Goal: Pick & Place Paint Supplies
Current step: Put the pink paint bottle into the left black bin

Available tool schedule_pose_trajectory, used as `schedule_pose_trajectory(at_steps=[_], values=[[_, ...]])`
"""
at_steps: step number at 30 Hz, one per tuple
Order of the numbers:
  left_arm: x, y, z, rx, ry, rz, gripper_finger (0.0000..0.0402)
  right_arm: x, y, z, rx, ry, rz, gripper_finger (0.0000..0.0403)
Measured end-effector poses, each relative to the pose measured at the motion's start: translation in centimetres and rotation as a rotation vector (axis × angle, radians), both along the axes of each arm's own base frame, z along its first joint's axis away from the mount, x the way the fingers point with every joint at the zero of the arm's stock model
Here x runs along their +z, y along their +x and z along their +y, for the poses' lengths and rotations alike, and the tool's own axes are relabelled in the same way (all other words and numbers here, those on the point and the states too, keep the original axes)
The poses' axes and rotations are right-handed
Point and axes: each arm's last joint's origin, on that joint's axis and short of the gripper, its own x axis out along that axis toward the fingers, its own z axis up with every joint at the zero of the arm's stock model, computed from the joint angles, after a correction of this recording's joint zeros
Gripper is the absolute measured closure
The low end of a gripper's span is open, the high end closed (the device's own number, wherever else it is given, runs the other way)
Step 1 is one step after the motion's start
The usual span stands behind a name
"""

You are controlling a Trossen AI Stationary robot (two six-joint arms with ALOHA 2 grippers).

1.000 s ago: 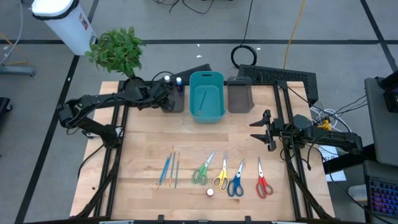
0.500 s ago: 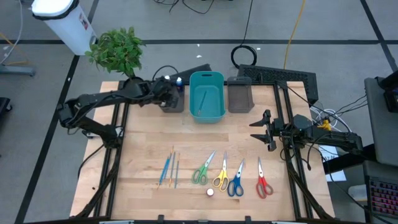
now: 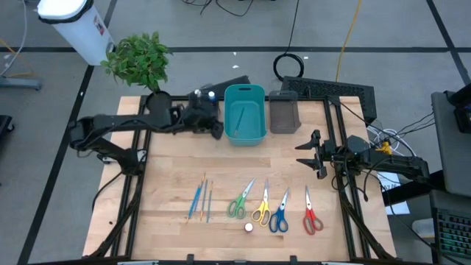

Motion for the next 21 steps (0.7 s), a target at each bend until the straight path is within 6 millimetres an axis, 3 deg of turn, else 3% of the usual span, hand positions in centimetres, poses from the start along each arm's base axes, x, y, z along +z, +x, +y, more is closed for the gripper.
schedule_pose_trajectory(at_steps=[10,21], values=[[1.2,1.7,-9.1,-0.256,0.118,-0.101,0.0174,0.0,0.0,0.0,0.000,0.000,0.000,0.0190],[2.9,1.3,-17.5,-0.529,0.269,-0.275,0.0174,0.0,0.0,0.0,0.000,0.000,0.000,0.0190]])
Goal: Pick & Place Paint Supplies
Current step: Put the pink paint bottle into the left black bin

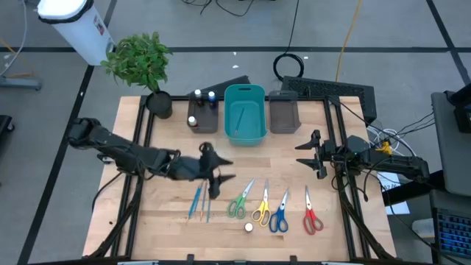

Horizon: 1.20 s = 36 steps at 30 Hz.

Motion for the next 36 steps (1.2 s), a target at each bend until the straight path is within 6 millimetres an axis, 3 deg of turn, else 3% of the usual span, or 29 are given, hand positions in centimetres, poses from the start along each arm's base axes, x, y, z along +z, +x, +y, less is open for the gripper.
schedule_pose_trajectory(at_steps=[6,12,28,36], values=[[0.9,-0.7,-2.9,-0.138,0.034,-0.085,0.0174,0.0,0.0,0.0,0.000,0.000,0.000,0.0190],[0.9,-0.6,-4.4,-0.188,0.051,-0.141,0.0174,0.0,0.0,0.0,0.000,0.000,0.000,0.0190],[-4.3,4.2,-7.1,-0.401,-0.013,-0.217,0.0174,0.0,0.0,0.0,0.000,0.000,0.000,0.0190],[-2.1,7.6,-9.7,-0.390,0.006,-0.004,0.0155,0.0,0.0,0.0,0.000,0.000,0.000,0.0190]])
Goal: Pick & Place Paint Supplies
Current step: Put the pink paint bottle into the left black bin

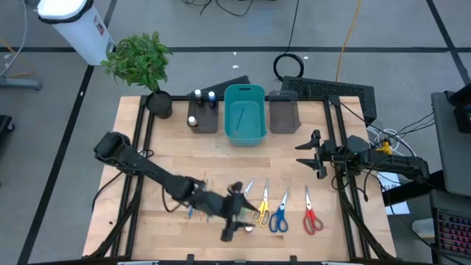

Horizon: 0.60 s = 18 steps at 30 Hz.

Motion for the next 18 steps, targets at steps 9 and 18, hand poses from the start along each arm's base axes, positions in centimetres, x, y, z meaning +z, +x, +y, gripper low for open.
schedule_pose_trajectory(at_steps=[9,18], values=[[-1.1,2.2,-2.0,-0.059,0.185,0.189,0.0065,0.0,0.0,0.0,0.000,0.000,0.000,0.0190],[-2.6,1.8,-1.7,-0.072,0.208,0.262,0.0056,0.0,0.0,0.0,0.000,0.000,0.000,0.0190]])
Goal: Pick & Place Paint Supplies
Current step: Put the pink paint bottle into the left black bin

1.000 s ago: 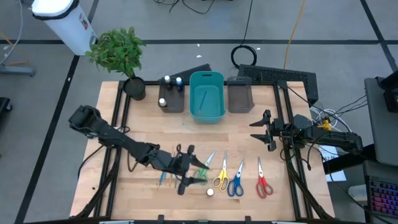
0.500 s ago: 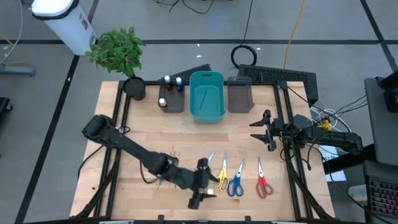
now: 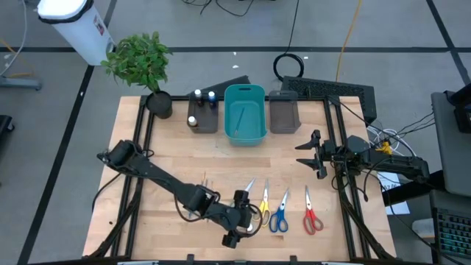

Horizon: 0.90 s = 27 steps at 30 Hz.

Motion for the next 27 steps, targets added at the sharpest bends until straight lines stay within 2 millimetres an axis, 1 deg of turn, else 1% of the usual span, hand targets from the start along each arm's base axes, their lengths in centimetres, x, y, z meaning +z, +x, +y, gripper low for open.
schedule_pose_trajectory(at_steps=[3,8,13,17,25,27], values=[[-0.5,0.1,-0.2,-0.024,0.008,0.010,0.0066,0.0,0.0,0.0,0.000,0.000,0.000,0.0190],[-2.5,0.2,-0.5,-0.069,0.097,0.061,0.0086,0.0,0.0,0.0,0.000,0.000,0.000,0.0190],[-3.9,0.7,-0.8,-0.088,0.097,0.071,0.0101,0.0,0.0,0.0,0.000,0.000,0.003,0.0190],[-4.3,0.9,-0.6,-0.104,0.120,0.081,0.0109,0.0,0.1,0.0,0.000,0.001,0.007,0.0190],[-4.5,0.9,-0.2,-0.097,0.119,0.104,0.0131,-0.1,0.1,0.0,0.000,0.002,0.011,0.0190],[-4.9,1.0,-0.4,-0.106,0.115,0.117,0.0138,-0.1,0.1,0.0,0.000,0.002,0.010,0.0190]])
